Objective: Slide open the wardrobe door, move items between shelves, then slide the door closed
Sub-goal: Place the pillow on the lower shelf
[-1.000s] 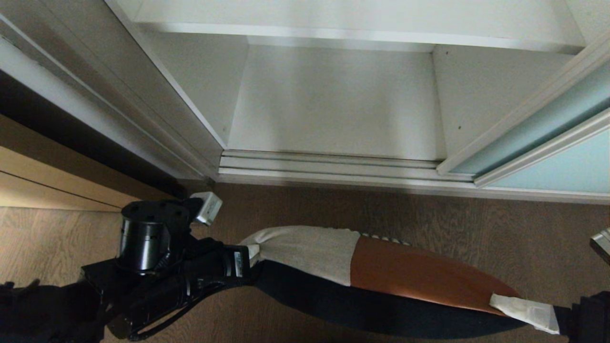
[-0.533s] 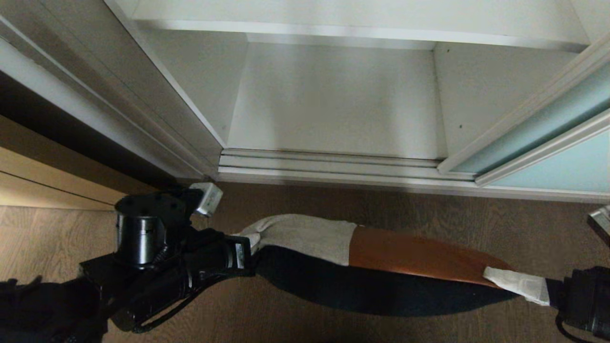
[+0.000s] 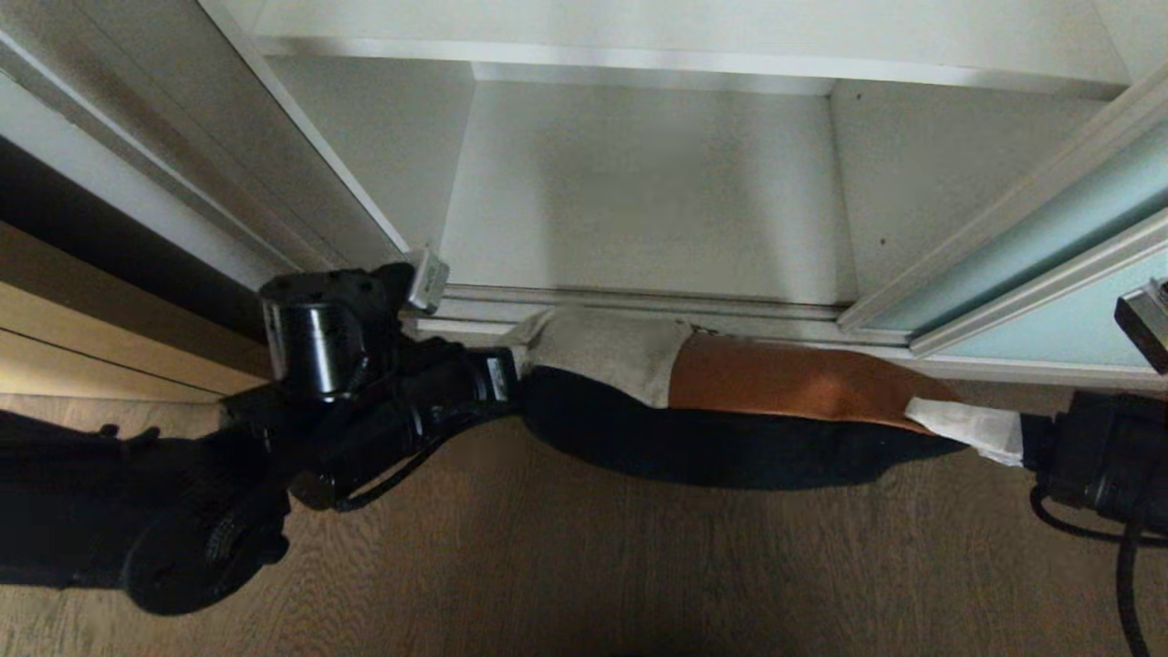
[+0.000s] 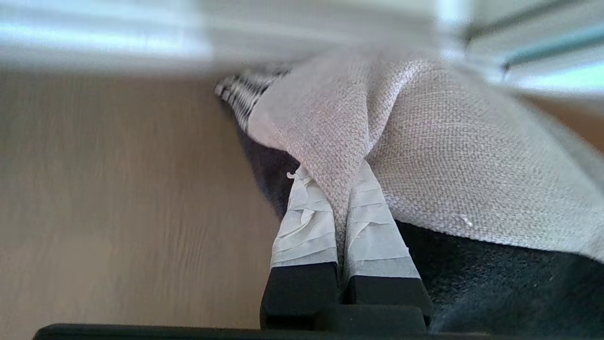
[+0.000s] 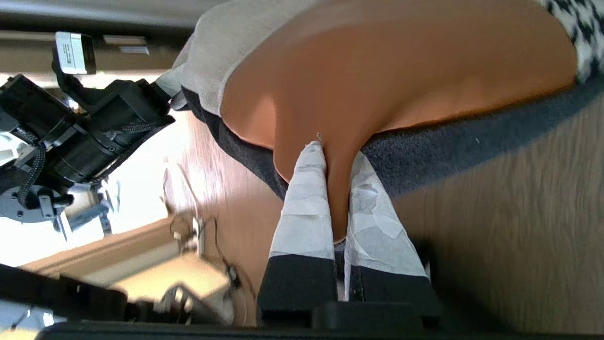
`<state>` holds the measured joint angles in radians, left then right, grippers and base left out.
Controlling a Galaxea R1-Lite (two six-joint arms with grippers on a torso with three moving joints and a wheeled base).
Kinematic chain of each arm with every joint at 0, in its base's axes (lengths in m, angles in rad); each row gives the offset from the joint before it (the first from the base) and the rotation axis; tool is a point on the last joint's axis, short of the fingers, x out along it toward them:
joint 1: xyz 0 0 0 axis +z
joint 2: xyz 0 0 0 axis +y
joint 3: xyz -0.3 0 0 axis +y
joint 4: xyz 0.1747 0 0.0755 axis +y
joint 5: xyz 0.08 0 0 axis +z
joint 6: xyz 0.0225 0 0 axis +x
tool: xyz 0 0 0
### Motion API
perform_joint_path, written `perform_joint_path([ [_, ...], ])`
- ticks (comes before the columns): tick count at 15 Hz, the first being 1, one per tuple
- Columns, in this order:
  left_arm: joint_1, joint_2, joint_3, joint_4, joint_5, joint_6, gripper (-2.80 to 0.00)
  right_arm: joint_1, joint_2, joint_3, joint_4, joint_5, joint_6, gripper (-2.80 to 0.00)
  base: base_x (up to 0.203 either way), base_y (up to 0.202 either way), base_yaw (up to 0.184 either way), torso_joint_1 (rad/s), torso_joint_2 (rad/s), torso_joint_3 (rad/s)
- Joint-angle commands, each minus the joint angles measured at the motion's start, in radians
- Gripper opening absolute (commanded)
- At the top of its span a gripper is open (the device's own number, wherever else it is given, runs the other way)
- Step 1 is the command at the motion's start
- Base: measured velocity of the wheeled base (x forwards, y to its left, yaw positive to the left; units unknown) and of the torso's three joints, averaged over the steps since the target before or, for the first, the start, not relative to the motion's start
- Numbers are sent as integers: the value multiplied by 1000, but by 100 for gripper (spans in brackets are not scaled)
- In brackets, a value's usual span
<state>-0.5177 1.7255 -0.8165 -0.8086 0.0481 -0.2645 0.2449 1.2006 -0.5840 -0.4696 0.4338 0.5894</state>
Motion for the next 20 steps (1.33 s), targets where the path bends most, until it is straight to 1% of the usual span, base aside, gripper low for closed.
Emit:
perform_joint_path([
  [1,2,98,-137,-18,-3,0,-280,-2,78,4,-101,3,4,-280,0,0,0,0,0,0],
  [4,14,177,-279,-78,-5,13,-280,-3,133,4,-205,5,4,-280,0,0,0,0,0,0],
  [5,17,192,-329,-84,-6,15,-280,-1,137,-4,-220,6,5,-280,0,0,0,0,0,0],
  [6,19,201,-376,-83,-7,17,-280,2,134,-12,-224,10,4,-280,0,0,0,0,0,0],
  [9,22,229,-522,-72,-11,19,-280,7,135,-44,-224,55,5,-280,0,0,0,0,0,0],
  [13,26,305,-713,-47,-20,23,-280,-7,168,-120,-224,59,6,-280,0,0,0,0,0,0],
  [14,26,326,-755,-44,-20,25,-280,-25,177,-129,-225,61,7,-280,0,0,0,0,0,0],
  [16,48,392,-800,-51,-37,26,-280,-32,232,-144,-241,63,6,-280,0,0,0,0,0,0],
  [18,84,482,-814,-74,-58,27,-280,-41,333,-138,-312,64,8,-280,0,0,0,0,0,0],
  [20,121,597,-816,-163,-67,27,-280,-44,459,-110,-422,65,8,-280,0,0,0,0,0,0],
])
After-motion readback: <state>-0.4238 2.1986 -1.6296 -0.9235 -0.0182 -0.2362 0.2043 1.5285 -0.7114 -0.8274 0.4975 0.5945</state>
